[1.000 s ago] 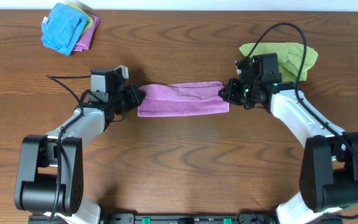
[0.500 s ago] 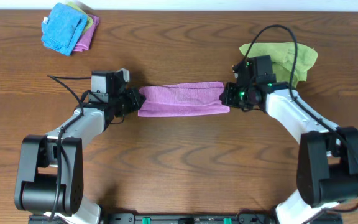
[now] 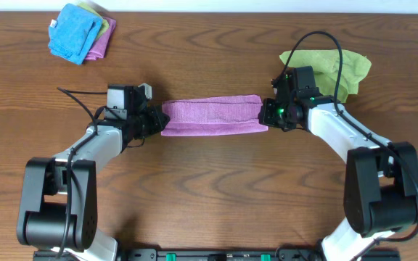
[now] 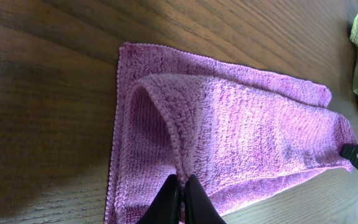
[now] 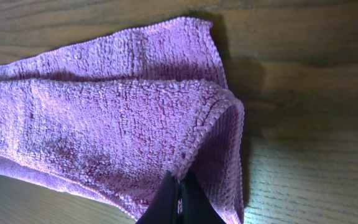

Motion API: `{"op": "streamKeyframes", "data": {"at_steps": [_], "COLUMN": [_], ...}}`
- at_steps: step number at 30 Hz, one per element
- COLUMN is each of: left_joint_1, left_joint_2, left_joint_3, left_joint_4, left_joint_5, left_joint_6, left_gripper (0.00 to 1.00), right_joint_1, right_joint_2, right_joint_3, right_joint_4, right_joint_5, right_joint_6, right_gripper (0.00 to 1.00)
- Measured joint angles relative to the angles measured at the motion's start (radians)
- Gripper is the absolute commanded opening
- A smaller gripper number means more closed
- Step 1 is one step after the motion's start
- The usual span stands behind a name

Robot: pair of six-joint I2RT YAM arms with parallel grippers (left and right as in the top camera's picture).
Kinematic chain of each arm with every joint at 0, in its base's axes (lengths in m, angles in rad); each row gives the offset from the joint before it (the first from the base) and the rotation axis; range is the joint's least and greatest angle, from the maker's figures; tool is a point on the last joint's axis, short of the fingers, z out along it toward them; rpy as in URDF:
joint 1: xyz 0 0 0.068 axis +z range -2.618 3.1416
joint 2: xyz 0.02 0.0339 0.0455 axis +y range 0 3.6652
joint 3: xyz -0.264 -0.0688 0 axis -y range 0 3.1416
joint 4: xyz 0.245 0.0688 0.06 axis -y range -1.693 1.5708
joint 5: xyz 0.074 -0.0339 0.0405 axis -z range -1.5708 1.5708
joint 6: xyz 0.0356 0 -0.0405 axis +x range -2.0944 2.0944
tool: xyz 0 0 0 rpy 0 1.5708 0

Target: Fold the cloth

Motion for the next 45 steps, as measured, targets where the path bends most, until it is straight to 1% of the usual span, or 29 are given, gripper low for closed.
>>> {"op": "streamKeyframes", "data": {"at_steps": [6, 7, 8, 9, 10, 11, 12, 13, 14, 16, 20, 24, 26, 27, 28, 29, 30, 31, 33, 36, 42, 45], "left_joint_1": [0.0, 0.0, 0.0, 0.0, 0.0, 0.0, 0.0, 0.0, 0.0, 0.0, 0.0, 0.001, 0.003, 0.006, 0.01, 0.018, 0.023, 0.024, 0.024, 0.006, -0.066, -0.103], "left_joint_2": [0.0, 0.0, 0.0, 0.0, 0.0, 0.0, 0.0, 0.0, 0.0, 0.0, 0.0, -0.003, -0.017, -0.04, -0.074, -0.13, -0.18, -0.209, -0.288, -0.327, -0.268, -0.211], "left_joint_3": [0.0, 0.0, 0.0, 0.0, 0.0, 0.0, 0.0, 0.0, 0.0, 0.0, 0.0, 0.0, 0.0, 0.0, 0.0, 0.0, 0.001, 0.001, 0.003, 0.012, 0.018, 0.018], "left_joint_4": [0.0, 0.0, -0.001, -0.002, -0.002, -0.003, -0.003, -0.005, -0.01, -0.035, -0.085, -0.101, -0.102, -0.103, -0.104, -0.104, -0.103, -0.103, -0.085, -0.047, -0.035, 0.007], "left_joint_5": [-0.011, -0.012, -0.014, -0.015, -0.015, -0.015, -0.016, -0.016, -0.018, -0.022, -0.026, -0.026, -0.026, -0.026, -0.026, -0.027, -0.029, -0.031, -0.042, -0.08, -0.253, -0.344], "left_joint_6": [0.001, 0.001, 0.002, 0.003, 0.003, 0.003, 0.004, 0.01, 0.011, 0.013, 0.03, 0.05, 0.055, 0.06, 0.067, 0.082, 0.098, 0.102, 0.14, 0.175, 0.264, 0.312], "left_gripper": [0.06, 0.06, 0.06, 0.06, 0.05, 0.08, 0.15, 0.29, 0.33, 0.34, 0.34, 0.34, 0.34, 0.34, 0.35, 0.29, 0.15, 0.06, 0.05, 0.06, 0.06, 0.06], "right_joint_1": [0.0, 0.0, 0.0, 0.0, 0.0, 0.0, 0.0, 0.0, 0.0, 0.0, -0.001, -0.009, -0.017, -0.023, -0.03, -0.035, -0.037, -0.037, -0.034, -0.011, 0.103, 0.154], "right_joint_2": [0.0, 0.0, 0.0, 0.0, 0.0, 0.0, 0.0, 0.0, 0.0, 0.0, -0.001, -0.023, -0.051, -0.077, -0.111, -0.163, -0.205, -0.236, -0.311, -0.354, -0.308, -0.26], "right_joint_3": [0.0, 0.0, 0.0, 0.0, 0.0, 0.0, 0.0, 0.0, 0.0, 0.0, 0.0, 0.0, 0.0, 0.0, 0.0, 0.0, 0.0, 0.0, 0.001, 0.003, 0.004, 0.004], "right_joint_4": [0.021, 0.021, 0.021, 0.02, 0.018, 0.017, 0.015, 0.013, 0.007, -0.008, -0.05, -0.073, -0.078, -0.08, -0.082, -0.085, -0.085, -0.085, -0.079, -0.082, -0.097, -0.093], "right_joint_5": [0.005, 0.006, 0.007, 0.008, 0.009, 0.011, 0.011, 0.011, 0.01, 0.01, 0.009, 0.009, 0.009, 0.01, 0.012, 0.014, 0.017, 0.018, 0.021, 0.053, 0.209, 0.301], "right_joint_6": [0.0, 0.0, 0.0, 0.004, 0.007, 0.003, 0.001, 0.0, 0.001, -0.005, -0.003, -0.004, -0.006, -0.007, -0.007, -0.014, -0.018, -0.02, -0.023, -0.027, -0.039, -0.041], "right_gripper": [0.02, 0.03, 0.11, 0.23, 0.4, 0.61, 0.71, 0.77, 0.83, 0.92, 0.95, 0.95, 0.93, 0.9, 0.83, 0.32, 0.01, 0.02, 0.02, 0.02, 0.01, 0.02]}}
